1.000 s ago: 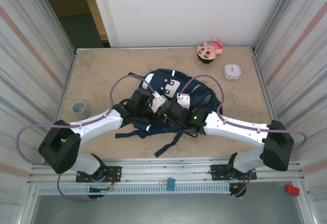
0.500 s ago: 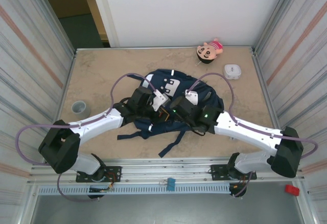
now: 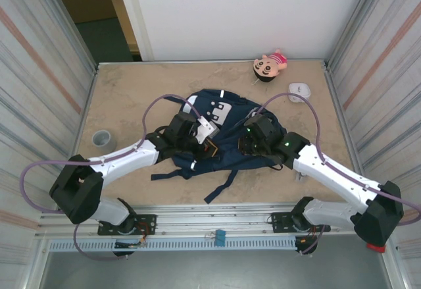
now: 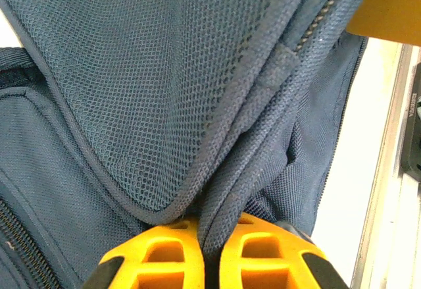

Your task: Pack the student bag

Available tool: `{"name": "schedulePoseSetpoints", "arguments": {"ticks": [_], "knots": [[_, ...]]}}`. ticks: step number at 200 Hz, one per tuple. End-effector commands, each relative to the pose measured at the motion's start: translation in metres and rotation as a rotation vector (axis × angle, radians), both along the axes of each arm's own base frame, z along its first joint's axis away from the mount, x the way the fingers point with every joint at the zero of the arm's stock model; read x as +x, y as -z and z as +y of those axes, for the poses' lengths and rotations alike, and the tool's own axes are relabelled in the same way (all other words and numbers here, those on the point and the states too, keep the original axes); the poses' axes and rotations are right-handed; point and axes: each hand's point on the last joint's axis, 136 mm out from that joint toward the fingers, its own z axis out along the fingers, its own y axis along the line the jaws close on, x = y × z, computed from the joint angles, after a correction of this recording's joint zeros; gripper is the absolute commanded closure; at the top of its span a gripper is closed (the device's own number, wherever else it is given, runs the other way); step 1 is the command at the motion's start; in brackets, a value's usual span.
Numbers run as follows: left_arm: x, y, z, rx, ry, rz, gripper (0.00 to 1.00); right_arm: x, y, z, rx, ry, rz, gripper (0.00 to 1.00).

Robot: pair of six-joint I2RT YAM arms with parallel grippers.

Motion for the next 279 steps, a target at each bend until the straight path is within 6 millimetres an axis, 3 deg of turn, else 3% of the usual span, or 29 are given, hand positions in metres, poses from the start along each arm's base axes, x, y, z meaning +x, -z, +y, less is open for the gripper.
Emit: {"name": "schedulePoseSetpoints", "arguments": {"ticks": [1,56,86,113,157,184,210,250,279], "knots": [[-0.002,-0.025,-0.004,-0.055,0.028,-0.020,1.00,0.002,0.013,-0.003,-0.069,-0.076,-0.006,0.73],[-0.003,-0.032,-0.005,-0.069,0.034,-0.031,1.00,0.011,0.024,0.013,-0.089,-0.156,-0.017,0.69],[-0.001,-0.031,-0.003,-0.061,0.022,-0.037,1.00,0.019,0.024,0.006,-0.158,-0.144,-0.046,0.84],[0.002,-0.021,0.004,-0.007,-0.002,-0.046,1.00,0.024,0.015,-0.017,-0.220,-0.064,-0.066,0.95],[0.001,-0.002,0.020,0.079,-0.021,-0.033,1.00,0.016,0.002,-0.068,-0.229,0.032,-0.057,0.98],[-0.001,0.002,0.023,0.077,-0.035,-0.029,1.00,0.008,0.003,-0.080,-0.152,0.010,-0.036,0.98],[-0.002,0.002,0.023,0.075,-0.034,-0.024,0.99,0.004,0.001,-0.073,-0.096,-0.049,-0.014,0.98],[-0.005,-0.010,0.017,0.026,-0.014,-0.020,0.98,0.002,-0.017,-0.040,0.060,-0.158,-0.017,0.83],[-0.005,-0.008,0.019,0.033,-0.018,-0.022,0.98,0.007,-0.019,-0.045,0.067,-0.107,-0.018,0.80]]}}
